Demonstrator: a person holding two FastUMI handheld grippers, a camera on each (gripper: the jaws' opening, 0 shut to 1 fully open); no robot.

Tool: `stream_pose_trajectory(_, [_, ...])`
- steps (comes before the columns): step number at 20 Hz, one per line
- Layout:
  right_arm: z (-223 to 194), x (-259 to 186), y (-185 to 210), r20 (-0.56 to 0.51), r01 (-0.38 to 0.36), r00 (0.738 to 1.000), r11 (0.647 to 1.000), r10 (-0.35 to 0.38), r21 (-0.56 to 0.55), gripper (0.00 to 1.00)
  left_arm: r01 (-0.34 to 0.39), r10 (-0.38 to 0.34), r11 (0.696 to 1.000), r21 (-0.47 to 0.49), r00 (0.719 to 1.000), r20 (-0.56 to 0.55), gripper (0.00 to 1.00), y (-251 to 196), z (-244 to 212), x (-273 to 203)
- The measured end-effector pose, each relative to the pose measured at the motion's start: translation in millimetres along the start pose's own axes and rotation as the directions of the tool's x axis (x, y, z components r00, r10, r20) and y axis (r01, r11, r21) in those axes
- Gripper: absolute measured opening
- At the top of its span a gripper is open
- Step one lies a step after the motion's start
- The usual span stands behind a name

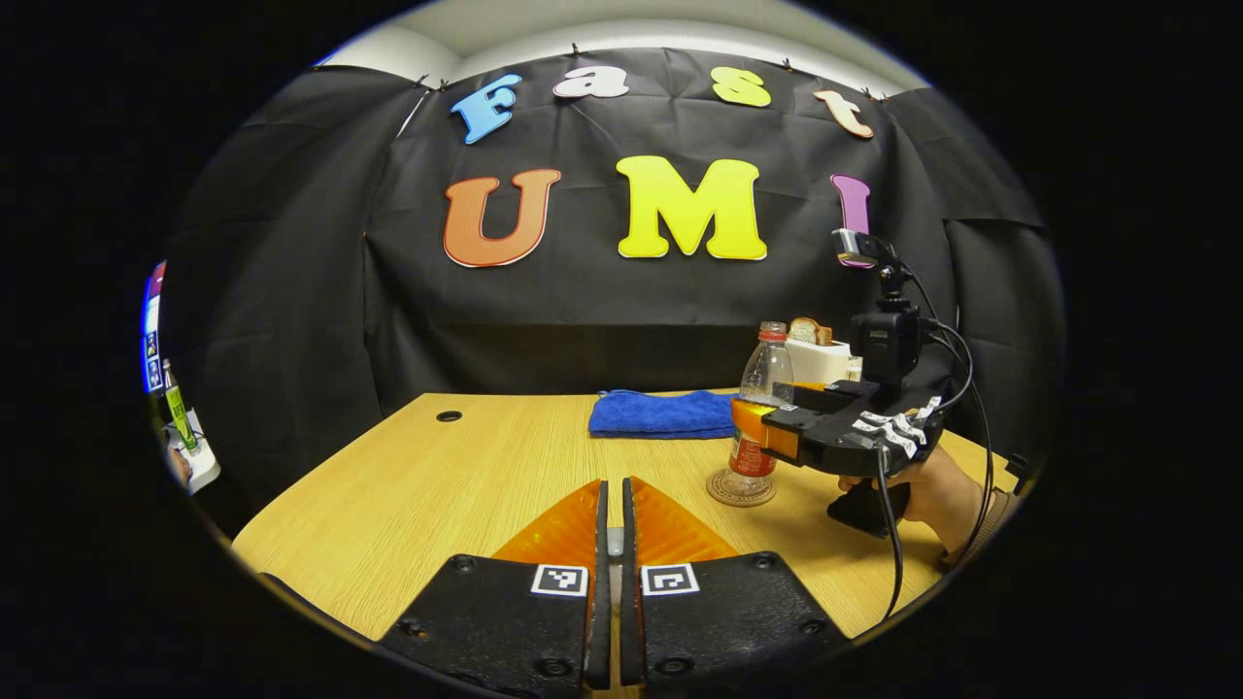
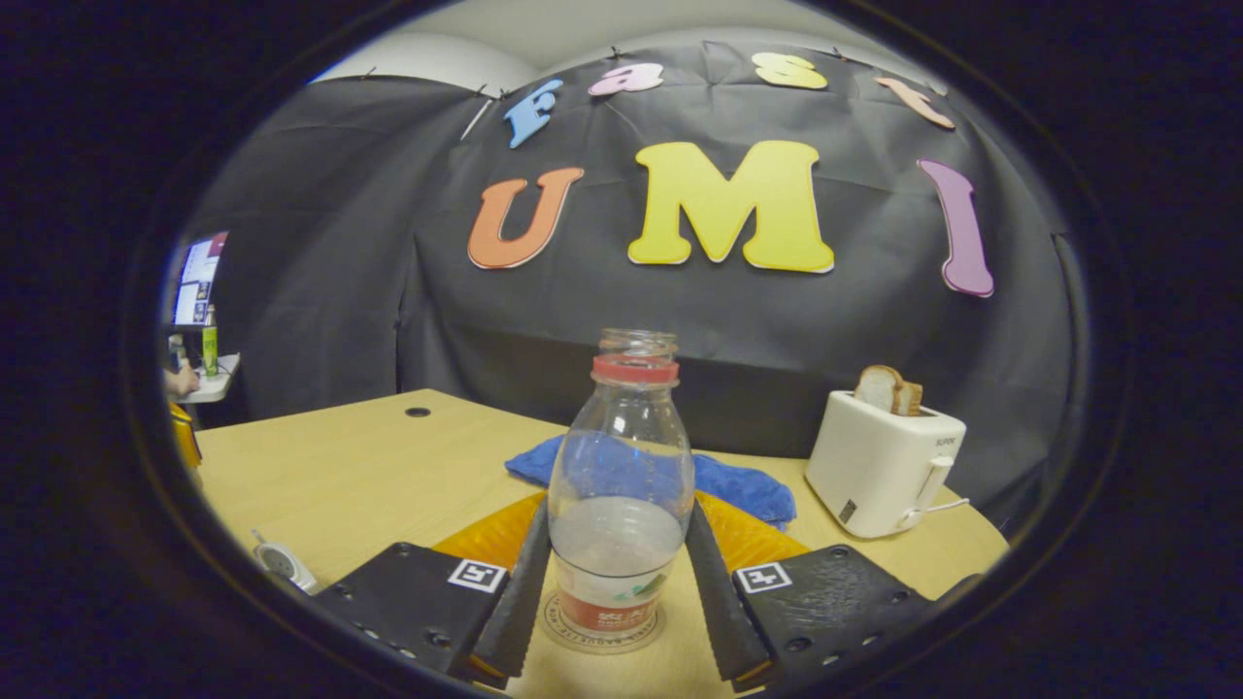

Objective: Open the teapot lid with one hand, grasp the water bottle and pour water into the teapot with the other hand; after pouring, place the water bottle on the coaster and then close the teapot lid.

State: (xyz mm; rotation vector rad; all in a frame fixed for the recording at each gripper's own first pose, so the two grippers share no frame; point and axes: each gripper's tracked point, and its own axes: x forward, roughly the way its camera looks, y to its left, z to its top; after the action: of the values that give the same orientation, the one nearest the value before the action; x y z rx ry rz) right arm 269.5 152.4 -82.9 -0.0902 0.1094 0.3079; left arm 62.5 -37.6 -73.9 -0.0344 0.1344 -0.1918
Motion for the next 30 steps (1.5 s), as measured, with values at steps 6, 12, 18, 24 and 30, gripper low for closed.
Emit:
stream_pose_trajectory(6, [0, 2, -1, 0.007, -0.003, 1.000, 1.000, 0.003, 0.015, 0.78, 0.004, -0.004, 1.000, 0.001, 1.000, -0.006, 0.06, -1, -1, 0])
stream_pose_trajectory(12, [-5, 5, 2, -0.003, -0.022, 1.000, 1.000, 0.022, 0.017, 0.88, -0.001, 0.001, 1.000, 0.007, 1.000, -0.007, 0.06, 0, -2, 0])
stream_pose_trajectory(18, [3, -1, 2, 0.017, -0.045, 0.999, 0.998, 0.045, 0.041, 0.94, -0.006, 0.006, 1.000, 0.007, 1.000, -0.013, 0.06, 4, -4, 0])
stream_pose_trajectory(24, [28, -39, -10, 0.075, -0.032, 0.997, 0.998, 0.029, 0.045, 0.94, 0.007, -0.007, 1.000, -0.022, 1.000, 0.004, 0.07, 3, 4, -3])
stream_pose_trajectory(30, [45, -120, -44, 0.187, 0.045, 0.981, 0.999, -0.047, 0.012, 0.94, 0.046, -0.043, 0.997, -0.070, 0.998, 0.037, 0.07, -17, 8, -2])
